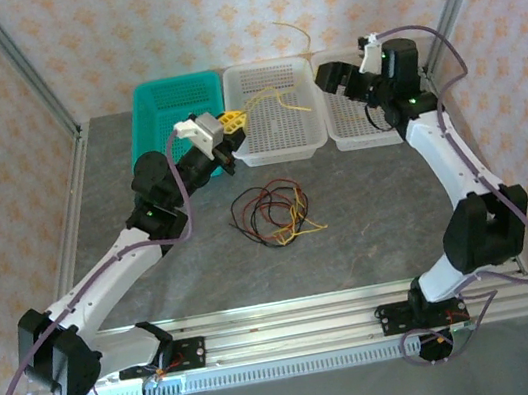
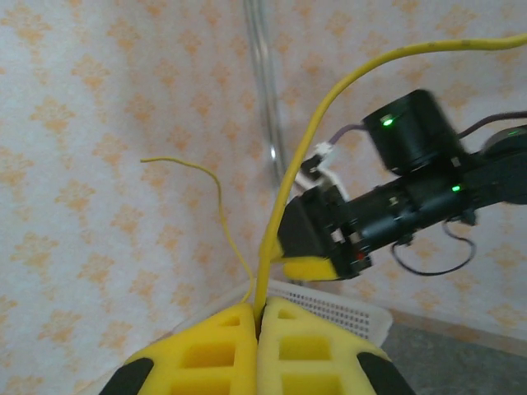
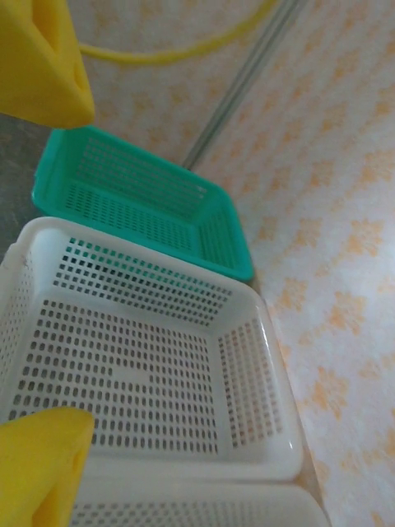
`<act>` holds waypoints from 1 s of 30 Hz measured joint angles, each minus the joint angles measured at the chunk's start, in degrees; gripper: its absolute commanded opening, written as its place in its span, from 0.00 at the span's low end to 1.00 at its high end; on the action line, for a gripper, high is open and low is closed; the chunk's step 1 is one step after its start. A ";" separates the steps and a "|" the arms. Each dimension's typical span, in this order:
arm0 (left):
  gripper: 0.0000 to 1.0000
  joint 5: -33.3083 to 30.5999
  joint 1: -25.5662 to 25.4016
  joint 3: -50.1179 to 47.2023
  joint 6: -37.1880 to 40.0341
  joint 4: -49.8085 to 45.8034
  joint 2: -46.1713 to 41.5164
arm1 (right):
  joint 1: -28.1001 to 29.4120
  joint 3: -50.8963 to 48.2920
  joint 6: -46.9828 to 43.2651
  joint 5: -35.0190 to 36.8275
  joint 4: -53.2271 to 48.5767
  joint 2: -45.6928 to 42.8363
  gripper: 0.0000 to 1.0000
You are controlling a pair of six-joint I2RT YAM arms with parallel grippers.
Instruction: Untangle the cables
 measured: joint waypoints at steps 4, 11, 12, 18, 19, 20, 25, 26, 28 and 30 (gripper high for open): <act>0.00 2.60 0.00 0.00 -1.73 0.00 0.02 | 0.07 -0.85 0.00 -3.82 6.54 -1.07 0.86; 0.00 4.72 0.00 0.00 -3.19 0.00 0.02 | 0.17 -4.02 0.61 -4.20 12.52 -4.15 0.82; 0.00 4.92 0.00 0.00 -3.21 0.02 0.02 | 0.15 -4.02 0.61 -4.20 12.68 -4.13 0.83; 0.00 6.05 0.00 0.00 -3.65 0.07 0.02 | 0.57 -1.27 -0.26 -4.46 11.54 -2.05 0.81; 0.00 6.25 0.00 0.00 -3.67 0.11 0.02 | 0.79 -0.26 -0.70 -4.42 11.10 -1.25 0.78; 0.00 6.40 0.00 0.00 -3.85 0.15 0.02 | 0.90 0.50 -1.05 -4.39 10.75 -0.57 0.75; 0.00 7.37 0.00 0.00 -4.55 0.48 0.02 | 1.36 3.91 -3.21 -3.85 7.87 2.16 0.48; 0.00 7.39 0.00 0.00 -4.59 0.48 0.02 | 1.40 4.24 -3.52 -3.78 7.61 2.38 0.43; 0.00 7.43 0.00 0.00 -4.68 0.48 0.02 | 1.49 4.76 -4.48 -3.32 6.62 2.60 0.31; 0.00 7.26 0.00 0.00 -4.94 0.44 0.02 | 1.79 5.25 -5.66 -2.71 5.53 2.60 0.19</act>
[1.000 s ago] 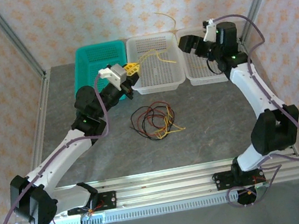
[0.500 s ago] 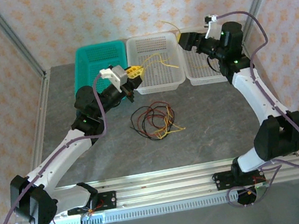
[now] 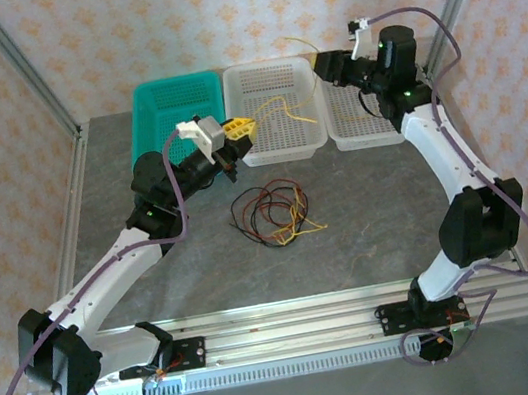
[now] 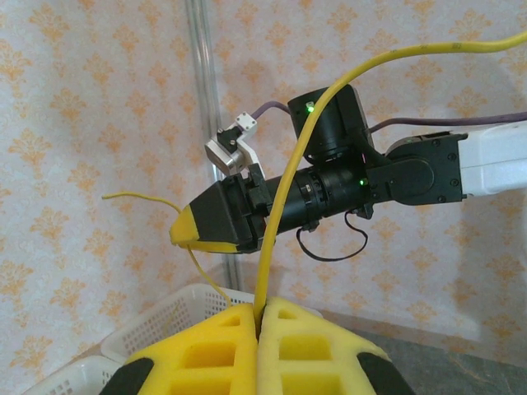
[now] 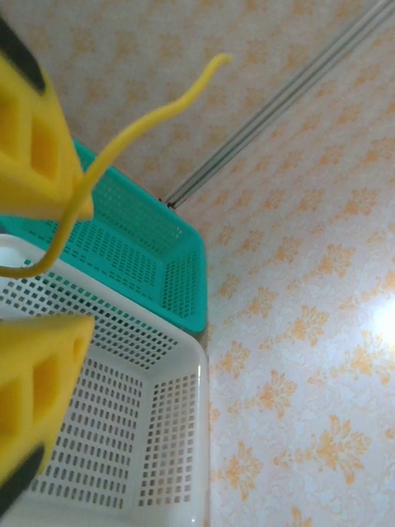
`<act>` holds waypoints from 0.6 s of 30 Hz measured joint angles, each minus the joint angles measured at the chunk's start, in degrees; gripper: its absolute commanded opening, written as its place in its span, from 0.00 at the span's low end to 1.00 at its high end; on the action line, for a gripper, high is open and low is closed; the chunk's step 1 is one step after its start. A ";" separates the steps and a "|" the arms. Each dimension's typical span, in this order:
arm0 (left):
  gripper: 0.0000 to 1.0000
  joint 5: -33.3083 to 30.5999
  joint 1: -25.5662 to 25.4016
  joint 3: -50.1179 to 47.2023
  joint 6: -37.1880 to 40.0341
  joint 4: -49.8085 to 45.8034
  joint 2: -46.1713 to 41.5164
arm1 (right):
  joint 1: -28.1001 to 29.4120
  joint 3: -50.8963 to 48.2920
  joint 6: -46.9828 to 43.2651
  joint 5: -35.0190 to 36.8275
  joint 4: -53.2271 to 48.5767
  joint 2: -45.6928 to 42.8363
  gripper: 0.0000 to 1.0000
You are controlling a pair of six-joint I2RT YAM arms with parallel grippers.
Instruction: Untangle the cables
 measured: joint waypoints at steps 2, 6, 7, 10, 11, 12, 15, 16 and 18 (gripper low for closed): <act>0.00 -0.28 0.00 0.09 -0.70 -0.22 0.04 | 0.74 0.33 -2.01 1.42 -1.05 -0.07 0.10; 0.00 -1.55 0.00 3.61 -4.37 -3.43 1.79 | 4.09 0.37 -6.62 5.49 -3.26 -0.50 0.00; 0.00 -1.70 0.04 5.20 -5.57 -4.42 2.71 | 5.07 0.28 -7.93 6.60 -3.69 -0.79 0.00; 0.00 -1.95 0.15 12.24 -9.05 -9.01 6.56 | 8.85 -0.33 -12.59 11.19 -5.18 -2.45 0.00; 0.00 -1.99 0.22 14.71 -10.16 -10.86 7.91 | 10.56 -0.55 -14.40 13.14 -5.57 -3.26 0.00; 0.00 -2.21 0.42 17.46 -11.28 -13.11 9.38 | 12.31 -0.92 -16.15 15.10 -5.73 -4.11 0.00; 0.00 -4.04 0.90 24.20 -14.88 -19.21 13.05 | 17.03 -3.72 -20.46 19.93 -5.05 -7.28 0.00; 0.00 -4.81 1.18 26.10 -16.17 -21.05 14.19 | 18.27 -5.01 -21.49 21.11 -4.87 -8.41 0.00; 0.00 -6.16 1.66 29.35 -18.25 -24.44 16.24 | 20.13 -7.34 -23.15 23.02 -4.52 -10.16 0.00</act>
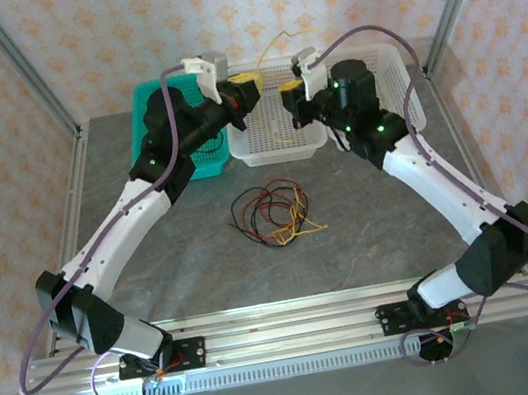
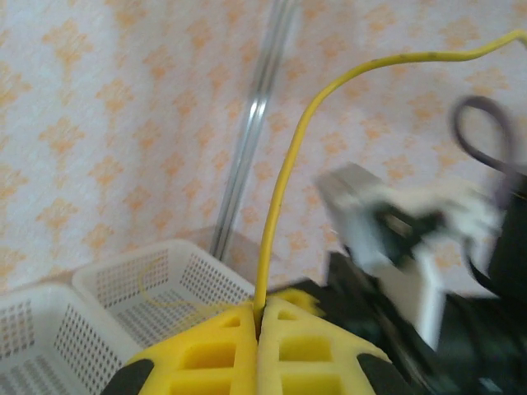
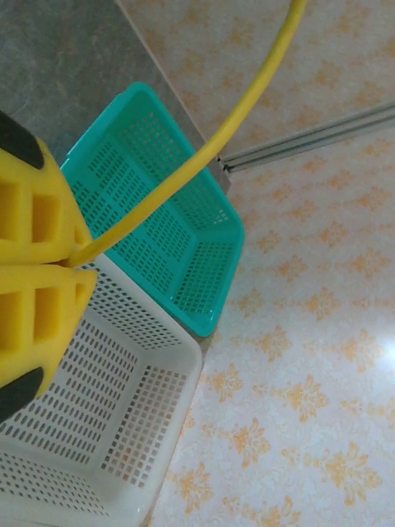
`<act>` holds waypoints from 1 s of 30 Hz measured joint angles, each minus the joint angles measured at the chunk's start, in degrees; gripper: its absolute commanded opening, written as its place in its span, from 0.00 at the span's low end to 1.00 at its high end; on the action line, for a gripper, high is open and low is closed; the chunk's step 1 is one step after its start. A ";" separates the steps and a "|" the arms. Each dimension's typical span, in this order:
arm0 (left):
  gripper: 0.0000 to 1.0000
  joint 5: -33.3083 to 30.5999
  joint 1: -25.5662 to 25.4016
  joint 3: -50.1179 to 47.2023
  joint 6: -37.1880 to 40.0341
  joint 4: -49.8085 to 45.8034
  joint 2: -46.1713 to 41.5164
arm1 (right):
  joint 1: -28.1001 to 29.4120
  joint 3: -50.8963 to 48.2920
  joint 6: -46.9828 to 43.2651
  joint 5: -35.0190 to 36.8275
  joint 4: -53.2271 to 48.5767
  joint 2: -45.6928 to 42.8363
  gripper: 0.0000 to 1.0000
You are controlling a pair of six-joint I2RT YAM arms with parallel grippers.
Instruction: Untangle the cables
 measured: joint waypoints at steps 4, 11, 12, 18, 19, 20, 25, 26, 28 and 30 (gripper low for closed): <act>0.00 -1.18 0.59 1.16 -2.67 -2.73 2.03 | 0.66 -1.68 -0.57 2.32 0.37 -0.52 0.00; 0.75 1.79 0.59 1.14 -5.49 -3.04 3.91 | -1.62 0.72 6.27 11.06 -1.01 1.84 0.00; 0.82 1.90 0.59 1.14 -5.53 -2.91 3.91 | -2.84 1.42 7.76 12.07 -1.51 2.69 0.00; 0.99 -0.72 0.63 0.70 -5.29 -2.19 3.91 | -12.09 2.03 15.43 17.11 -6.14 5.99 0.00; 0.99 -1.46 0.66 0.37 -5.25 -2.19 3.91 | -13.25 2.19 16.20 17.90 -6.86 6.49 0.00; 0.99 -2.05 0.66 -0.17 -5.20 -2.19 3.89 | -14.69 2.67 17.18 18.82 -7.98 7.28 0.00; 0.99 -5.49 0.66 -5.64 -3.93 -2.16 3.74 | -20.79 6.78 21.64 22.47 -11.30 12.41 0.00; 0.99 -5.88 0.66 -6.97 -3.78 -2.19 3.74 | -21.88 7.34 22.38 23.30 -11.69 13.27 0.00; 0.99 -6.10 0.66 -9.60 -3.76 -2.16 3.74 | -24.13 8.68 23.96 25.18 -12.57 14.99 0.00; 0.99 -6.08 0.63 -11.91 -3.76 -2.12 3.65 | -25.83 10.25 25.03 27.52 -13.33 16.50 0.00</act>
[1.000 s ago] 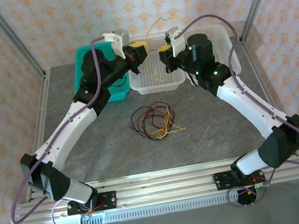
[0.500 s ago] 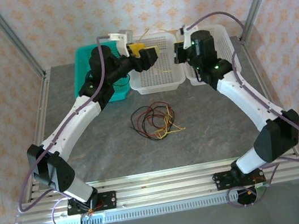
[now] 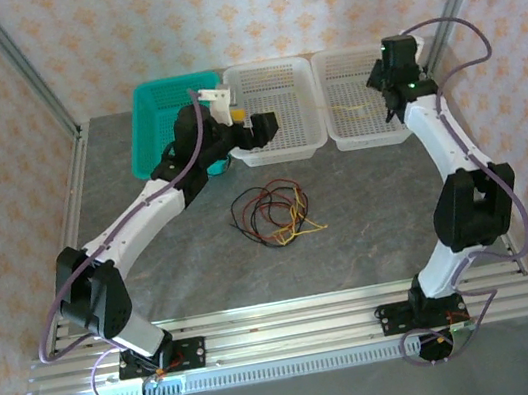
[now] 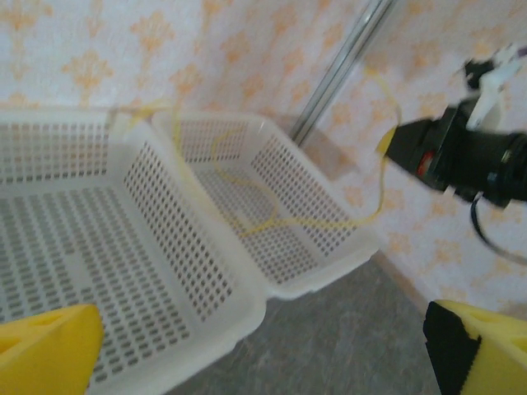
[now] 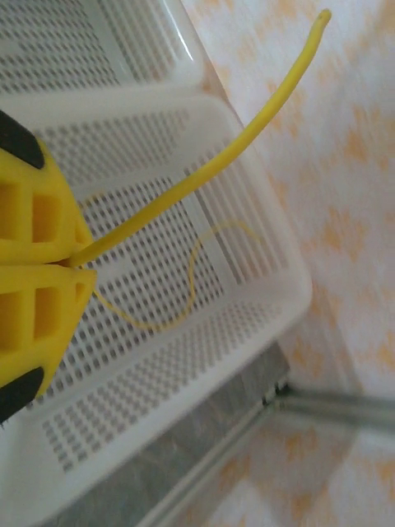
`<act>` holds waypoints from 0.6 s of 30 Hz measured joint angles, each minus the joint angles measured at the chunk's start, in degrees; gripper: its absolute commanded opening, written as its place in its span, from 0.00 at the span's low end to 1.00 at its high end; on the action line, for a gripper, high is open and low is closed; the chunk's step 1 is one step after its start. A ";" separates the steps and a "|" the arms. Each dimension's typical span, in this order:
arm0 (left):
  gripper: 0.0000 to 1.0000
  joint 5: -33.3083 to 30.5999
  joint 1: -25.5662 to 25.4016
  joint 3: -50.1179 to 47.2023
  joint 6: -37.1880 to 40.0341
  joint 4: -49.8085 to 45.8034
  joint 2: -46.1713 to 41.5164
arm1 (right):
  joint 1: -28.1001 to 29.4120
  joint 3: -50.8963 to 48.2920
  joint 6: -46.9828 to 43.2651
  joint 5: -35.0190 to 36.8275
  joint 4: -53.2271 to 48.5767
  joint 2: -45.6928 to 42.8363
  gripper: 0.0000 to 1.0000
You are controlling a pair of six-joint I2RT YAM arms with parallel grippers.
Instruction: Untangle the cables
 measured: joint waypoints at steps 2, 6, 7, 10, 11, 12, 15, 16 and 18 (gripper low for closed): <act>0.99 0.00 -0.04 -1.97 0.00 0.04 -0.20 | -1.49 2.69 0.55 3.98 -1.01 1.86 0.00; 0.99 0.00 -0.04 -4.24 -0.02 0.24 -1.22 | -2.21 7.93 0.50 11.54 -2.16 4.92 0.00; 0.99 0.00 -0.04 -4.52 -0.02 0.46 -1.46 | -2.21 8.74 0.26 13.38 -2.36 5.40 0.00; 0.99 -0.02 -0.07 -5.42 -0.02 1.40 -2.34 | -2.19 10.43 -1.03 18.23 -2.78 7.10 0.00; 0.99 -0.15 -0.24 -5.81 -0.02 1.68 -2.64 | -2.19 10.93 -1.53 19.50 -3.04 7.82 0.00; 0.99 -0.24 -0.35 -6.16 -0.02 1.84 -2.89 | -2.19 11.56 -1.97 20.61 -3.54 8.74 0.00; 0.99 -0.42 -0.83 -7.69 -0.04 2.54 -3.34 | -2.14 14.93 -3.87 22.93 -5.86 12.68 0.00; 0.99 -0.42 -1.07 -8.17 -0.07 2.58 -3.37 | -2.01 16.63 -4.55 23.12 -7.15 14.60 0.00; 0.99 -0.44 -1.27 -9.20 -0.20 2.78 -3.37 | -1.60 20.17 -5.95 22.64 -9.55 18.49 0.00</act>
